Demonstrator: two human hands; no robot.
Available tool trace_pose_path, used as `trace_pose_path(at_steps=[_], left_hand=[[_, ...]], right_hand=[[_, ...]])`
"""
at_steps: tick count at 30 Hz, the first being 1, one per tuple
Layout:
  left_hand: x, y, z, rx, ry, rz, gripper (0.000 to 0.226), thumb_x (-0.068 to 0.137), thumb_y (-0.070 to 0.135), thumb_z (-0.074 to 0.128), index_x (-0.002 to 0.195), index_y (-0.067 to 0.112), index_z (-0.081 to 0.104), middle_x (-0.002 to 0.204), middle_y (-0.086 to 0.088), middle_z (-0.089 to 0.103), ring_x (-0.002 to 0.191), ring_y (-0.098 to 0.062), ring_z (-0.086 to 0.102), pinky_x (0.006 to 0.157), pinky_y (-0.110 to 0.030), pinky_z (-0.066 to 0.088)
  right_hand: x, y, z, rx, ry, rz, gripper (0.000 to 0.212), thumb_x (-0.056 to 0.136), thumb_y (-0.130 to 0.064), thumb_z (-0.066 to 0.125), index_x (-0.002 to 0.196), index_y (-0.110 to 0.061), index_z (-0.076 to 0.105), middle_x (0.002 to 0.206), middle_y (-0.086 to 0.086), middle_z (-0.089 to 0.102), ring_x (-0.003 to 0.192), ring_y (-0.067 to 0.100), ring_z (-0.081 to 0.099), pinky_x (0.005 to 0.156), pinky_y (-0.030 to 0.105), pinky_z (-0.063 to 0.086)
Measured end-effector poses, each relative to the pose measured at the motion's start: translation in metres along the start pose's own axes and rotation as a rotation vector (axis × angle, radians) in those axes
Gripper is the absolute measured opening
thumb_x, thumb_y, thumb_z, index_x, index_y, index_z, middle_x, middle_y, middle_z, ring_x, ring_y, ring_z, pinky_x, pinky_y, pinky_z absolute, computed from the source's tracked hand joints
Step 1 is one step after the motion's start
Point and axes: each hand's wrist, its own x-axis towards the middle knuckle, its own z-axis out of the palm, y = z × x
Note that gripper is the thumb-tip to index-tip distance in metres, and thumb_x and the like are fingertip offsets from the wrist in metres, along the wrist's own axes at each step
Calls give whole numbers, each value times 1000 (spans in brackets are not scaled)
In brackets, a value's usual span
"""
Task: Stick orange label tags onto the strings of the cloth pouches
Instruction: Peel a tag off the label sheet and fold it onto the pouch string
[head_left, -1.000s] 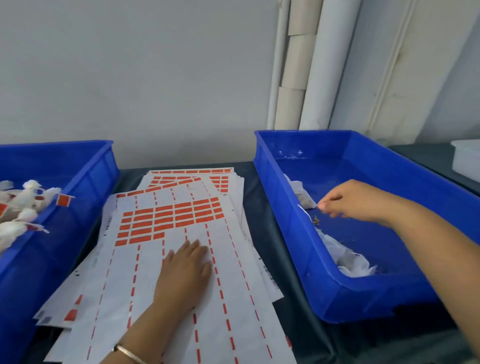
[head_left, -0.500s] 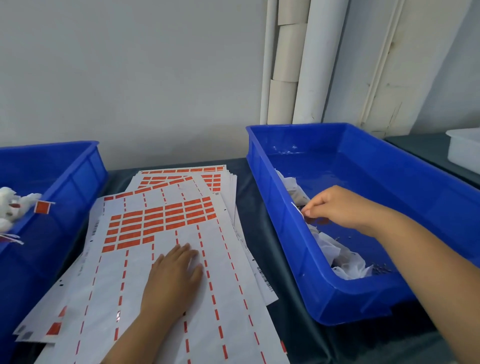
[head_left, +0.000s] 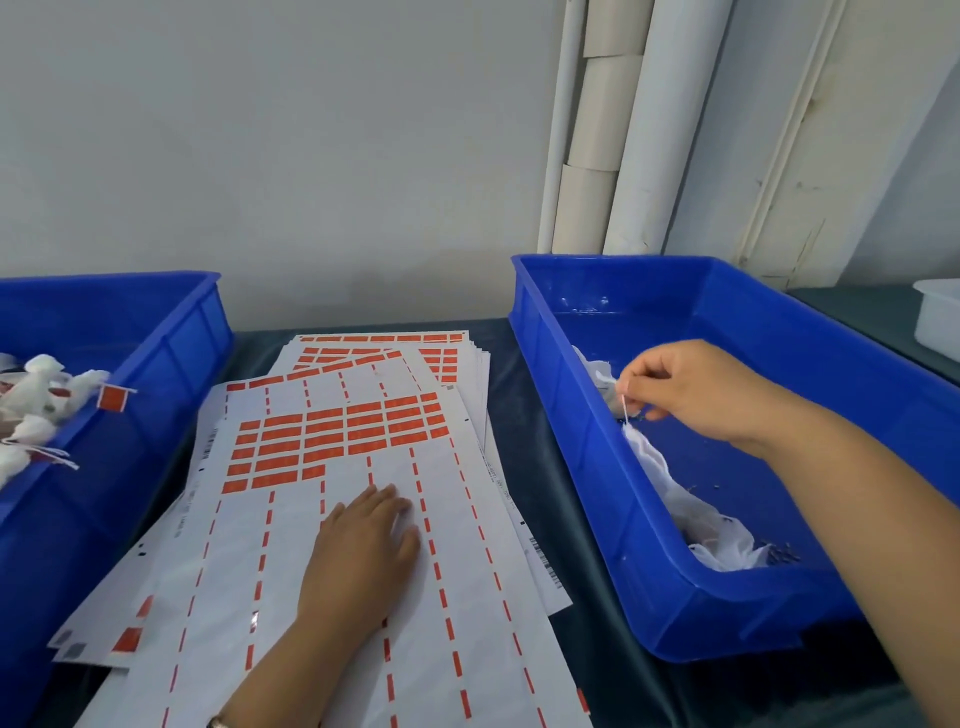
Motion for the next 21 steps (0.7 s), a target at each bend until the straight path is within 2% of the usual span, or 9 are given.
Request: trace_pose_path(at_steps=[3,6,8,10,12,14,16,18,21], left_hand=[[1,1,-1,43,-25,14,47,90,55,39,133,35,45,146,17,34,136,-9,31,113,-35,17],[8,4,-7,46,-31,13,43,90,52,43,129,35,51,142,17,42,129,-9,41,109,-32,28],[20,5,-15,43,-47,29,37,90,46,47,124,33,57,132,16,52,114,-8,52,98,-25,38],[32,4,-24,-11,-109,26,32,90,40,50,117,29,64,123,13,59,97,-7,55,84,-18,42],[39,-2,-27,-158,-112,4,26,90,36,53,108,26,69,114,11,63,87,-6,55,77,-13,42],[34,-10,-29,-419,-40,-59,13,90,31,56,88,29,69,100,11,66,79,-5,57,67,-9,40],[29,-16,-32,-727,61,-188,19,90,28,57,73,30,65,85,15,66,76,-8,57,60,-12,36],[34,-23,-38,-972,135,-302,18,92,31,52,78,30,65,83,17,65,79,-9,58,59,-17,39],[47,-31,-48,-1175,130,-485,2,94,31,49,93,29,50,92,14,55,71,-6,55,58,-16,43]], right_hand=[[7,-25,-6,2,98,-75,21,91,-20,58,74,-16,69,70,-7,69,62,3,61,60,16,47],[12,-55,-5,93,160,-139,21,90,-20,57,72,-19,68,66,-11,67,63,-3,61,59,13,49],[14,-76,2,153,187,-174,24,90,-18,55,69,-20,67,67,-10,66,67,3,61,66,23,54],[14,-95,13,195,206,-211,27,90,-19,55,66,-23,65,69,-9,66,72,13,61,73,34,56],[14,-109,30,212,202,-243,25,90,-20,56,67,-26,65,71,-9,67,71,13,61,75,36,55],[14,-117,53,222,182,-265,21,90,-23,58,72,-26,66,72,-9,67,71,7,63,70,26,55],[17,-122,80,251,150,-270,20,91,-25,58,72,-28,64,71,-12,67,71,2,64,57,13,51],[22,-125,107,287,90,-260,21,92,-27,57,72,-31,61,73,-15,66,72,-3,63,52,6,47],[29,-129,141,344,1,-251,21,93,-27,55,74,-35,59,79,-20,62,76,-3,60,56,3,44]])
